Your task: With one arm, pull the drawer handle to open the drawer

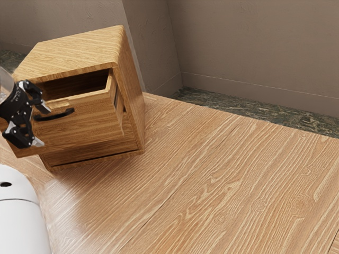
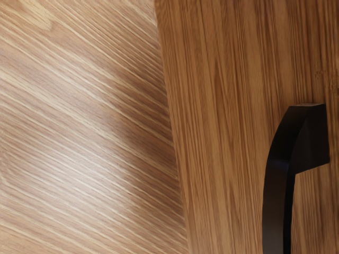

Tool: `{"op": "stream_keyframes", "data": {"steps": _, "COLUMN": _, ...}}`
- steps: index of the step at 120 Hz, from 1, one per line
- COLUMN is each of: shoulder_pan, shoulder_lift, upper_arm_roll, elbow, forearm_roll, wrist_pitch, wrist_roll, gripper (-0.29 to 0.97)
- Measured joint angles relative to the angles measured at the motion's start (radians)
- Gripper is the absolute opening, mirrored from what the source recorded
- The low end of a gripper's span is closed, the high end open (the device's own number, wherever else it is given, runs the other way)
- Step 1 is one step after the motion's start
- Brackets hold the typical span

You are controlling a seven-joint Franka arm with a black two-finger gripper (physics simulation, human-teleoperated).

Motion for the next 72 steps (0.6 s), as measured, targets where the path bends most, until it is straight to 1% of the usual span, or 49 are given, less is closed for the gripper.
{"op": "stream_keyframes", "data": {"steps": 14, "shoulder_pan": -0.050, "shoulder_lift": -0.030, "upper_arm_roll": 0.155, "elbow": -0.058, "forearm_roll": 0.075, "wrist_pitch": -0.058, "wrist_roll": -0.002, "gripper": 0.66}}
{"op": "stream_keyframes", "data": {"steps": 22, "shoulder_pan": -0.082, "shoulder_lift": -0.031, "upper_arm_roll": 0.189, "elbow": -0.053, "forearm_roll": 0.107, "wrist_pitch": -0.081, "wrist_roll": -0.002, "gripper": 0.66}}
{"op": "stream_keyframes", "data": {"steps": 28, "shoulder_pan": -0.108, "shoulder_lift": -0.018, "upper_arm_roll": 0.197, "elbow": -0.016, "forearm_roll": 0.125, "wrist_pitch": -0.095, "wrist_roll": -0.003, "gripper": 0.67}}
{"op": "stream_keyframes", "data": {"steps": 34, "shoulder_pan": -0.122, "shoulder_lift": 0.007, "upper_arm_roll": 0.199, "elbow": 0.088, "forearm_roll": 0.147, "wrist_pitch": -0.118, "wrist_roll": -0.003, "gripper": 0.67}}
{"op": "stream_keyframes", "data": {"steps": 39, "shoulder_pan": -0.128, "shoulder_lift": 0.073, "upper_arm_roll": 0.197, "elbow": 0.227, "forearm_roll": 0.157, "wrist_pitch": -0.165, "wrist_roll": -0.005, "gripper": 0.67}}
{"op": "stream_keyframes", "data": {"steps": 44, "shoulder_pan": -0.139, "shoulder_lift": 0.106, "upper_arm_roll": 0.191, "elbow": 0.313, "forearm_roll": 0.168, "wrist_pitch": -0.210, "wrist_roll": -0.008, "gripper": 0.67}}
{"op": "stream_keyframes", "data": {"steps": 50, "shoulder_pan": -0.182, "shoulder_lift": 0.119, "upper_arm_roll": 0.187, "elbow": 0.359, "forearm_roll": 0.192, "wrist_pitch": -0.258, "wrist_roll": -0.013, "gripper": 0.67}}
{"op": "stream_keyframes", "data": {"steps": 62, "shoulder_pan": -0.313, "shoulder_lift": 0.128, "upper_arm_roll": 0.169, "elbow": 0.405, "forearm_roll": 0.249, "wrist_pitch": -0.337, "wrist_roll": -0.020, "gripper": 0.68}}
{"op": "stream_keyframes", "data": {"steps": 68, "shoulder_pan": -0.337, "shoulder_lift": 0.142, "upper_arm_roll": 0.131, "elbow": 0.464, "forearm_roll": 0.246, "wrist_pitch": -0.360, "wrist_roll": -0.023, "gripper": 0.68}}
{"op": "stream_keyframes", "data": {"steps": 72, "shoulder_pan": -0.331, "shoulder_lift": 0.174, "upper_arm_roll": 0.077, "elbow": 0.491, "forearm_roll": 0.231, "wrist_pitch": -0.361, "wrist_roll": -0.025, "gripper": 0.68}}
